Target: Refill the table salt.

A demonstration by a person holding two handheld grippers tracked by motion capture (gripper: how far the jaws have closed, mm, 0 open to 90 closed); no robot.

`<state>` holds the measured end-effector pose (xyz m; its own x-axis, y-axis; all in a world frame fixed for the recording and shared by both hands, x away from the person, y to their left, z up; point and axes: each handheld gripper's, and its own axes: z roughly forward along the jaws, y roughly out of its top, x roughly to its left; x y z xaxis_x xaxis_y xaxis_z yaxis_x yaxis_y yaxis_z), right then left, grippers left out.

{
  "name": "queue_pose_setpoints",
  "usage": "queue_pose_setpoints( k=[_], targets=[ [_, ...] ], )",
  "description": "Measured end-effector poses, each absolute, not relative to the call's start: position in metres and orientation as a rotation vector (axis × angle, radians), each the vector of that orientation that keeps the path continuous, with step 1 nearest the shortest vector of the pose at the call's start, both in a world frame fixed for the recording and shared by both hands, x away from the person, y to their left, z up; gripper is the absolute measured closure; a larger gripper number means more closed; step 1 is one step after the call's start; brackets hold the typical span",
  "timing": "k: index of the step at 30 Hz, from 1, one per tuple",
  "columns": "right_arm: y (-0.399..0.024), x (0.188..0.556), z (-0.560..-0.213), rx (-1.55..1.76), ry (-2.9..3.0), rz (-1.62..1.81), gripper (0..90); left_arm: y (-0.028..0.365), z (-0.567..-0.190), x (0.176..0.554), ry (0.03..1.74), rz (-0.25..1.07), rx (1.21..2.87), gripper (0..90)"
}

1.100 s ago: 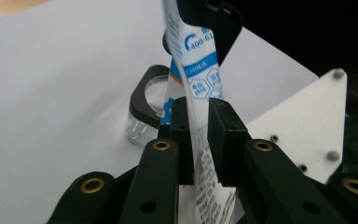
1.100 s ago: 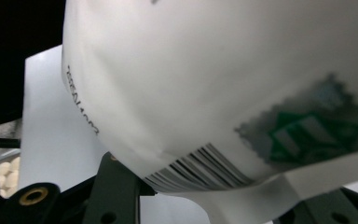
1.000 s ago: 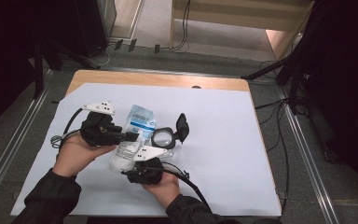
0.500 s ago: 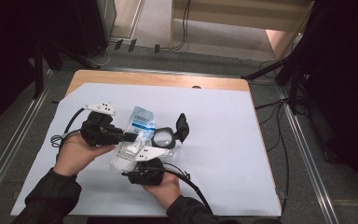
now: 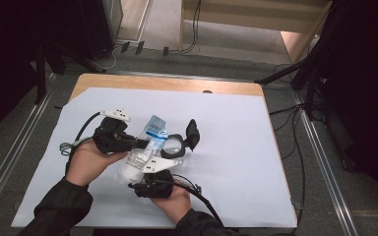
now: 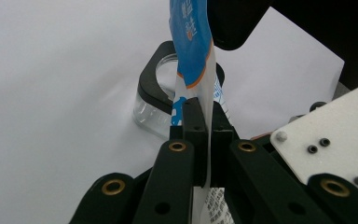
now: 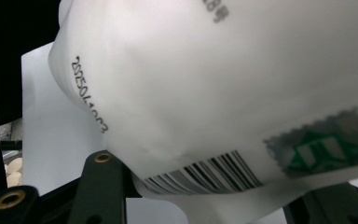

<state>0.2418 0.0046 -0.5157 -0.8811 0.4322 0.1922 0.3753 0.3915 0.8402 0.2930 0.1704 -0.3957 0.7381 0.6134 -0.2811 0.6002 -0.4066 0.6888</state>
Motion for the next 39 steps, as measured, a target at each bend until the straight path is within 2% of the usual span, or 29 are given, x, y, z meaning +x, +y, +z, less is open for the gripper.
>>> queue_pose_setpoints(
  k=[14, 23, 39],
  targets=[
    [-0.002, 0.244, -0.515, 0.835, 2.595, 1.568, 53.3, 0.157, -0.404, 0.303, 0.890, -0.017, 2.095, 90.0],
    [-0.005, 0.246, -0.516, 0.859, 2.613, 1.581, 54.3, 0.158, -0.410, 0.308, 0.882, -0.098, 2.090, 83.9],
    [-0.010, 0.248, -0.516, 0.900, 2.603, 1.633, 55.0, 0.163, -0.412, 0.310, 0.881, -0.127, 2.115, 78.8]
  ],
)
